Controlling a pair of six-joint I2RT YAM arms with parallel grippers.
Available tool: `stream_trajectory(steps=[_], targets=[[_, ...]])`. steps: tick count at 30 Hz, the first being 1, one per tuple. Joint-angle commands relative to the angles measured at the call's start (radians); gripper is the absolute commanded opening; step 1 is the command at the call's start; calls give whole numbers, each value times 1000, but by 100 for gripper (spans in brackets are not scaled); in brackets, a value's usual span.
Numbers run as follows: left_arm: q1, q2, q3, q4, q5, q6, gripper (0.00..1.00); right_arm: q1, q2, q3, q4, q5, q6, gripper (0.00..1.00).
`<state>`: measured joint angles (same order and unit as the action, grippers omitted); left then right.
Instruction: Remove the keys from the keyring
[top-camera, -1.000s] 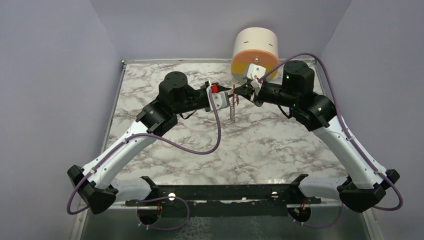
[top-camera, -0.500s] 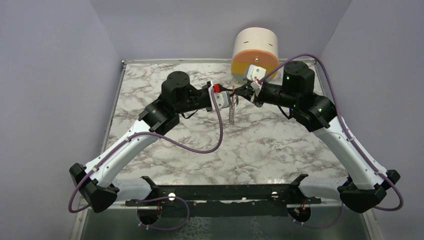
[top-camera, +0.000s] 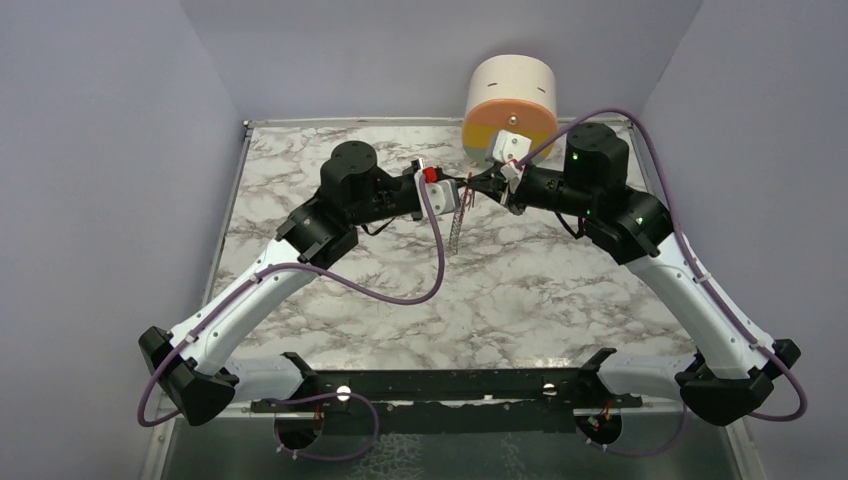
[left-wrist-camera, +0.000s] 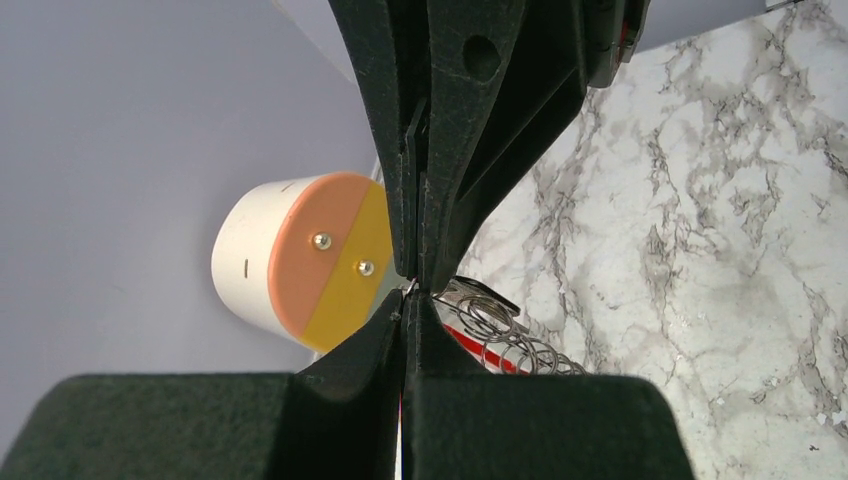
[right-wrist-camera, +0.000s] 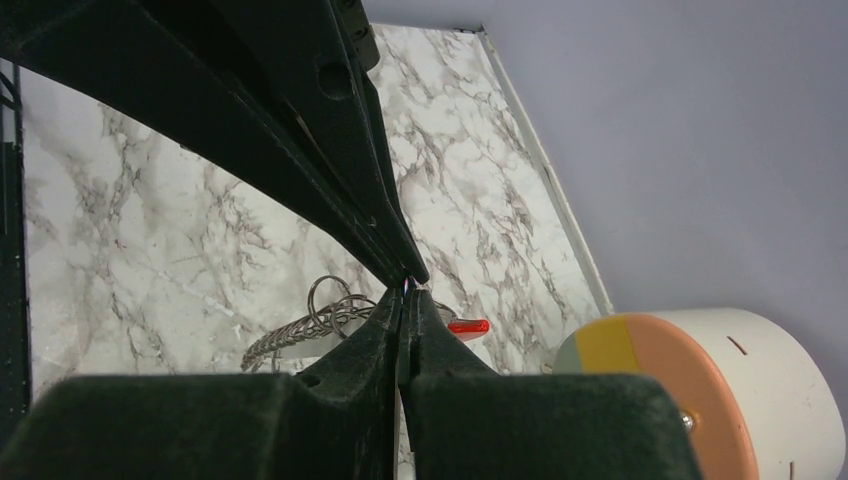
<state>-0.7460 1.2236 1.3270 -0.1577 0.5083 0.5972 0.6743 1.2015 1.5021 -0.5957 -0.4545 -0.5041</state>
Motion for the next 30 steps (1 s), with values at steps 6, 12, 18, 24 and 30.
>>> stream_trajectory(steps=[6,12,18,24,30], targets=[[4,-14,-18,73,13,-20,0,16,-31,-32,98,66,13,22],[5,-48,-62,118,-2,-37,0,17,-107,-119,243,116,36,33],[10,-96,-153,241,-29,-97,0,16,-234,-235,440,216,79,36],[19,-147,-269,446,-48,-236,0,17,-268,-332,525,276,138,35],[29,-185,-405,694,-79,-395,0,17,-307,-476,645,274,219,34]])
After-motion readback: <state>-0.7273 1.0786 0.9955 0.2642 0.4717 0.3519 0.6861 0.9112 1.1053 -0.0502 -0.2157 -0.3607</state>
